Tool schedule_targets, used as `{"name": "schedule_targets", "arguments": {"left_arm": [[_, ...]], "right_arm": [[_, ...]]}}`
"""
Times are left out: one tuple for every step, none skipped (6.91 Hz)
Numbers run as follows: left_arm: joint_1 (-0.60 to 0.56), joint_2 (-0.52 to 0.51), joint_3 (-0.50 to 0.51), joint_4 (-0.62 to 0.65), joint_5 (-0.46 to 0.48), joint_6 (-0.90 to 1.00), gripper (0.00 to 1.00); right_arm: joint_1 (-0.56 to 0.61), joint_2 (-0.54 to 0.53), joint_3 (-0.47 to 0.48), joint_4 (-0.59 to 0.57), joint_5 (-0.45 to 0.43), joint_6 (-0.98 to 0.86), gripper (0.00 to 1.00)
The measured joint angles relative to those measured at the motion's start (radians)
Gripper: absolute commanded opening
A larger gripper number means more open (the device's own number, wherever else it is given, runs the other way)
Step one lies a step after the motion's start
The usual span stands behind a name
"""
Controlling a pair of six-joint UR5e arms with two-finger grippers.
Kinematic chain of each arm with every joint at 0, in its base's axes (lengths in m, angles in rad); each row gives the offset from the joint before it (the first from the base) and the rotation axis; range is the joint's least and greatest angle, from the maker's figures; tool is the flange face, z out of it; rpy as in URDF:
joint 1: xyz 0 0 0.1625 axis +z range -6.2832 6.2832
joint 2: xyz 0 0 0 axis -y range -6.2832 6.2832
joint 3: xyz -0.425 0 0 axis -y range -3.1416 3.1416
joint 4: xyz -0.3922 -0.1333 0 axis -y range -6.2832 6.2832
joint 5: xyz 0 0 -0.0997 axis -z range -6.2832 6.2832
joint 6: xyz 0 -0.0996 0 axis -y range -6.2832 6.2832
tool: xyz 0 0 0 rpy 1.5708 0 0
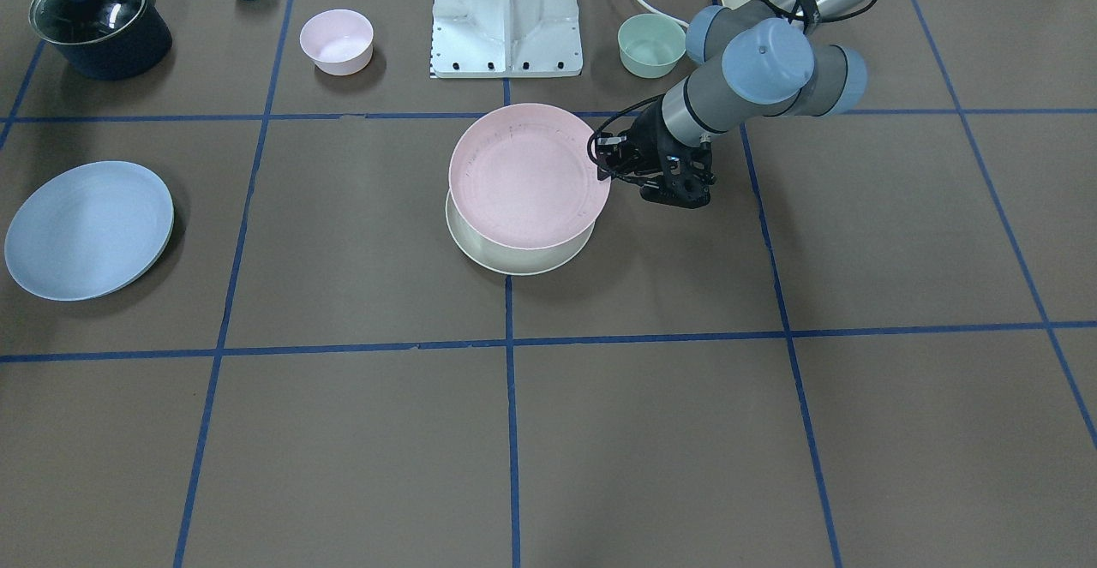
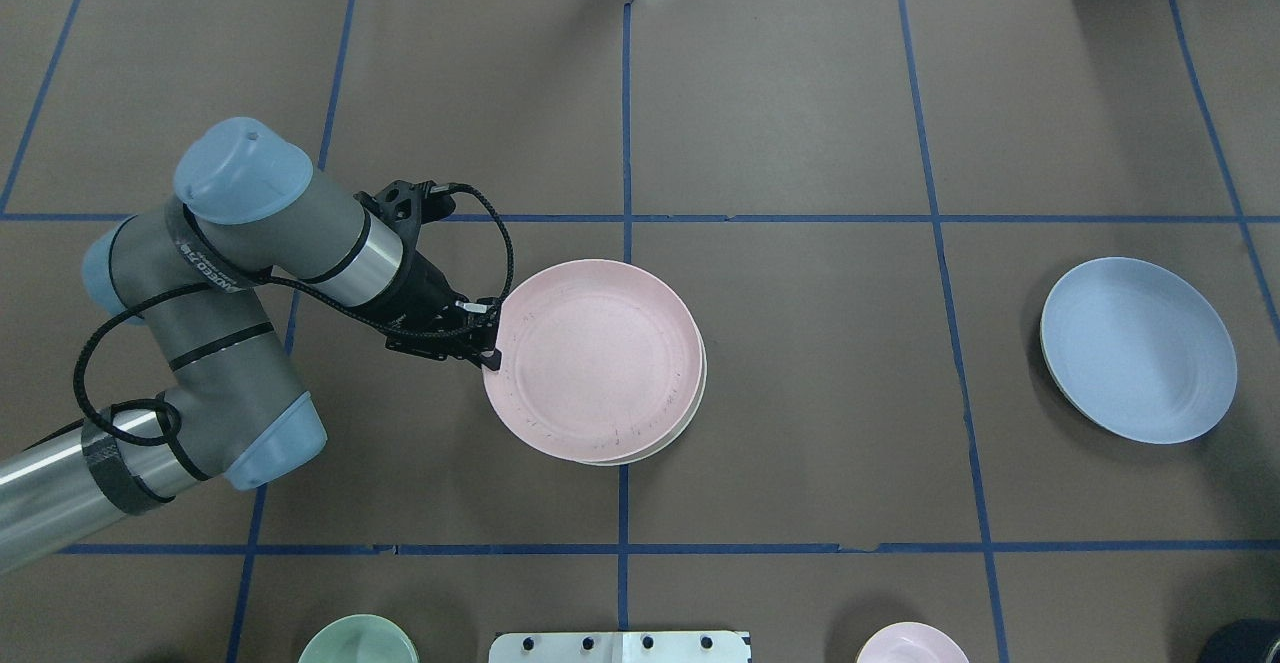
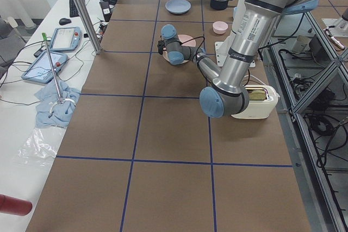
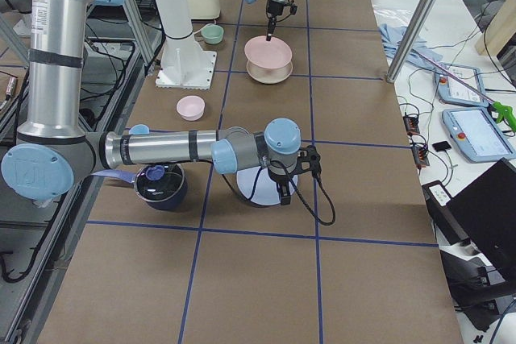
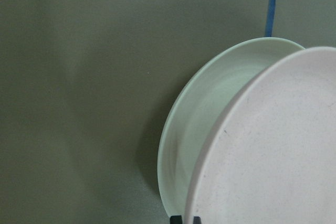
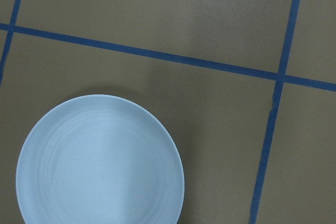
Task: Stack three plates with pink and blue
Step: 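Lower the pink plate onto the cream plate and open the left gripper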
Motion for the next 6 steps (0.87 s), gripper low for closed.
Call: {"name": "schedule_targets", "arguments": {"left_arm": [[0.001,-0.009,0.010,-0.003,0.002,0.000,0.00],[0.002,-0.014,0.015,-0.004,0.003,0.000,0.00],[0.002,-0.016,0.022,-0.010,0.003,0.000,0.31],[0.002,-0.016,0.035,-0.026,0.003,0.000,0.69],[0.002,-0.016,0.047,-0.048,0.006,-0.001,0.77],[0.002,-0.016,0.054,-0.068,0.010,-0.002,0.77]], "right_arm": [[0.000,0.000,0.000,0.000,0.001,0.000,1.00],[0.000,0.000,0.000,0.000,0.001,0.000,1.00],[-0.001,0.000,0.000,0.000,0.000,0.000,1.00],[-0.001,0.000,0.001,0.000,0.001,0.000,1.00],[-0.001,0.000,0.001,0.000,0.001,0.000,1.00],[-0.001,0.000,0.001,0.000,0.001,0.000,1.00]]}}
